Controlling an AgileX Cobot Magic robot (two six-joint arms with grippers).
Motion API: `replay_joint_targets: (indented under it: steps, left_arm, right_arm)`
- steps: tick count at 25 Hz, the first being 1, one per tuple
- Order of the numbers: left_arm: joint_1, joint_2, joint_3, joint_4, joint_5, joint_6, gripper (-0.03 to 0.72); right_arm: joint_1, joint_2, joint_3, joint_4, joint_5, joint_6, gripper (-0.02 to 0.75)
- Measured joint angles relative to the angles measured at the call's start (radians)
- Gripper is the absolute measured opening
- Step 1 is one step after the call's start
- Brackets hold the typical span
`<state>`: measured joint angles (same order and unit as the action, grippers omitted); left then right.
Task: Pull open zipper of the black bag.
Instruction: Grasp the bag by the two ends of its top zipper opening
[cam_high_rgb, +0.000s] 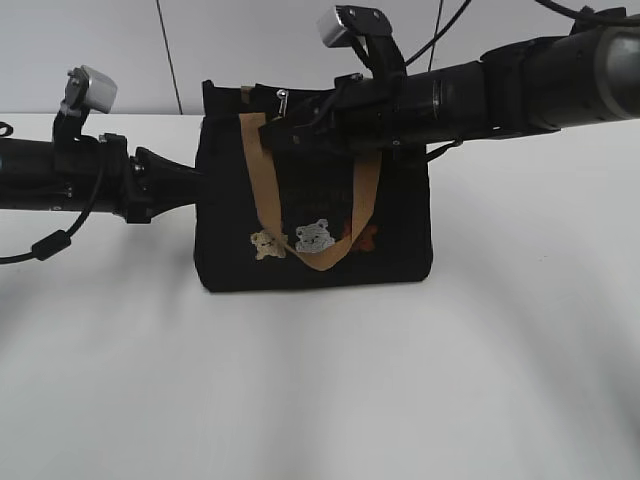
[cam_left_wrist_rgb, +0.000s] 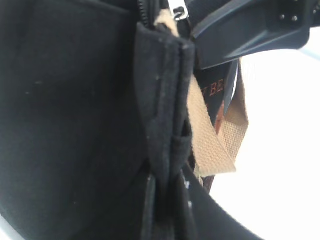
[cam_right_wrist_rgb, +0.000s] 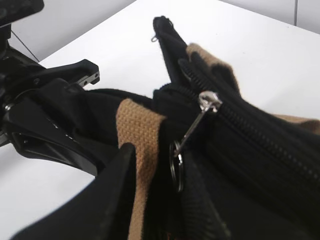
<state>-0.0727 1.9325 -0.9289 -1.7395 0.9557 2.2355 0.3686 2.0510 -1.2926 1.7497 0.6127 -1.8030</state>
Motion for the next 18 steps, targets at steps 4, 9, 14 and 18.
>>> replay_joint_targets:
  steps: [4,9,14,18]
  left_arm:
    - [0.0,0.0,0.0,0.0,0.0,0.0,0.046]
    - [0.0,0.0,0.0,0.0,0.001,0.0,0.046]
    - [0.0,0.0,0.0,0.001,0.001,0.0,0.046]
    - [0.0,0.0,0.0,0.002,0.002,0.0,0.046]
  right_arm:
    - [-0.003,-0.011,0.001,-0.026,-0.013,0.014,0.155]
    - [-0.005,-0.02,0.002,-0.051,-0.037,0.024,0.049]
    - [-0.007,-0.032,0.002,-0.115,-0.049,0.092,-0.001]
    - [-0.008,-0.067,0.002,-0.247,-0.064,0.208,-0.015]
